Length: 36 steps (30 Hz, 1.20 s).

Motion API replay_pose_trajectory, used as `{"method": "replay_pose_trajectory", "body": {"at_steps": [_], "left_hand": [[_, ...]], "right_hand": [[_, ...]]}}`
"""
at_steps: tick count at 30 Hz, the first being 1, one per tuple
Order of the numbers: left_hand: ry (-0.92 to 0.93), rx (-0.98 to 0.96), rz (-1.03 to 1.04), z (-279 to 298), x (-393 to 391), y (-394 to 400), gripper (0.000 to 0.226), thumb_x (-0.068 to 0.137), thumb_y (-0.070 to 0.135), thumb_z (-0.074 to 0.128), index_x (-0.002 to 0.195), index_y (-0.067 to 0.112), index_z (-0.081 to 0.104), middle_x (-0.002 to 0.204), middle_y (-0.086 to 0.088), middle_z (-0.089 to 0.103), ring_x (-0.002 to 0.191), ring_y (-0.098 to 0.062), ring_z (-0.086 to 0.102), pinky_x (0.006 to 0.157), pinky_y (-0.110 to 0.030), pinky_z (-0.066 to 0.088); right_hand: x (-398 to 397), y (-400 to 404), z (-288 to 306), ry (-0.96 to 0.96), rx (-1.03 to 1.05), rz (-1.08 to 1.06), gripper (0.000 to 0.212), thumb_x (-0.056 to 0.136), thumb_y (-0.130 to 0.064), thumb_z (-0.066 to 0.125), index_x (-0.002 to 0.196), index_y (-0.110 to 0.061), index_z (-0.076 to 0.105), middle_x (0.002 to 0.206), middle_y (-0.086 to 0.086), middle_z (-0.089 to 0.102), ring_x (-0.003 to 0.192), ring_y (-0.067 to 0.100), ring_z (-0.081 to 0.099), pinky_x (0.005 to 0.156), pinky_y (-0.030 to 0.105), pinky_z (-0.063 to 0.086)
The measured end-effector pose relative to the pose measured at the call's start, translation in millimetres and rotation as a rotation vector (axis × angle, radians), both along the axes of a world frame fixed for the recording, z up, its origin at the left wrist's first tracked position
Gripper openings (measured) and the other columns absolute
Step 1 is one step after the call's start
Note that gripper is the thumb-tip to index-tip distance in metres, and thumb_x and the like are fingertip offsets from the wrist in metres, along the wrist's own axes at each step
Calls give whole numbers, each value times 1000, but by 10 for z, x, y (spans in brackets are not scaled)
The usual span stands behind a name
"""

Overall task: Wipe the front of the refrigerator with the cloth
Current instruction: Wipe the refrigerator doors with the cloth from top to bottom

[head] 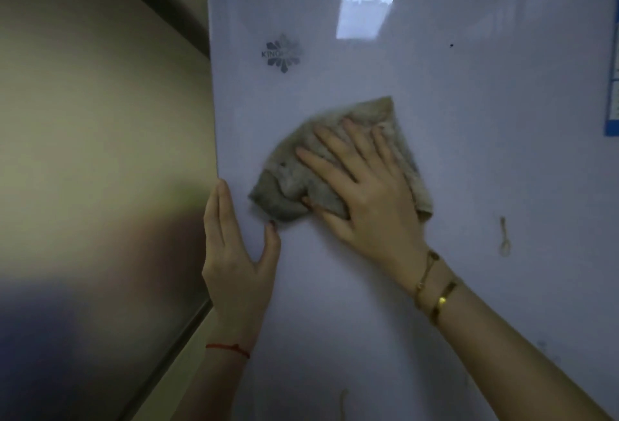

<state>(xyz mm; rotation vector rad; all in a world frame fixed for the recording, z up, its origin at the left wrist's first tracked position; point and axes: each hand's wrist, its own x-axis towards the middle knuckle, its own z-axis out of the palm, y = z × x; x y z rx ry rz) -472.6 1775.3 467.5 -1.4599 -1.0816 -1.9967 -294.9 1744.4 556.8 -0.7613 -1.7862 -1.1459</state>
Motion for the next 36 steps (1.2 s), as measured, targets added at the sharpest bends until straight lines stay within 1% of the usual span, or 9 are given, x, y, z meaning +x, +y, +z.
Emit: {"method": "replay_pose_trajectory", "body": {"at_steps": [3,6,10,13,18,21,27,32,36], "left_hand": [[-3,5,23,5,12,3,69,97,39,51,156,13,25,157,-7,35,145,-16,37,112,-20,36],[-13,-11,10,10,9,-3,69,97,38,51,156,13,25,157,-5,35,146,-9,34,114,-11,32],[-9,-24,-4,13,4,-21,70,96,38,53,155,12,27,157,-7,36,146,-16,36,113,-1,22],[-5,-21,-27,11,11,-33,70,96,37,54,156,13,26,158,-6,35,146,-17,37,115,-12,32],[-11,-12,-21,15,20,-30,70,97,34,54,156,12,25,156,-6,36,145,-17,39,115,-17,35],[-22,-27,-19,16,20,-55,70,96,35,54,155,10,27,157,-8,36,145,-17,37,114,-4,26],[-2,-22,-13,-4,1,-49,70,96,32,56,155,10,27,158,-9,34,146,-17,34,114,-5,23],[-14,-14,-3,-5,14,-33,69,96,31,57,155,10,27,156,-9,37,145,-16,36,114,-3,24],[-8,-9,13,-18,-2,-18,69,97,33,56,156,11,27,157,-8,35,146,1,26,114,-3,22]], "right_hand": [[124,42,468,179,40,-39,55,99,-44,50,150,-23,46,160,7,38,152,32,28,129,48,10],[-65,89,976,296,56,-90,57,101,-51,43,153,-28,40,163,2,33,154,28,22,129,48,6],[-235,117,601,33,23,-47,57,100,-44,49,152,-23,42,162,7,35,154,32,25,130,49,7],[52,39,392,-86,28,-41,54,100,-41,54,149,-21,47,160,9,39,152,33,29,128,53,14],[338,63,1049,215,56,-79,57,101,-50,45,152,-25,41,163,5,32,154,30,24,127,53,11],[207,51,662,173,46,-54,57,100,-44,49,152,-22,42,162,9,34,153,34,25,127,54,12],[236,-26,-407,-171,-14,-37,51,101,-39,55,147,-20,49,158,9,40,151,33,31,125,56,21],[346,75,304,227,57,-30,54,100,-42,53,149,-21,48,159,9,40,151,35,30,127,55,13],[267,47,-295,220,12,-16,54,99,-36,54,150,-19,46,161,10,36,153,36,24,129,51,7]]}}
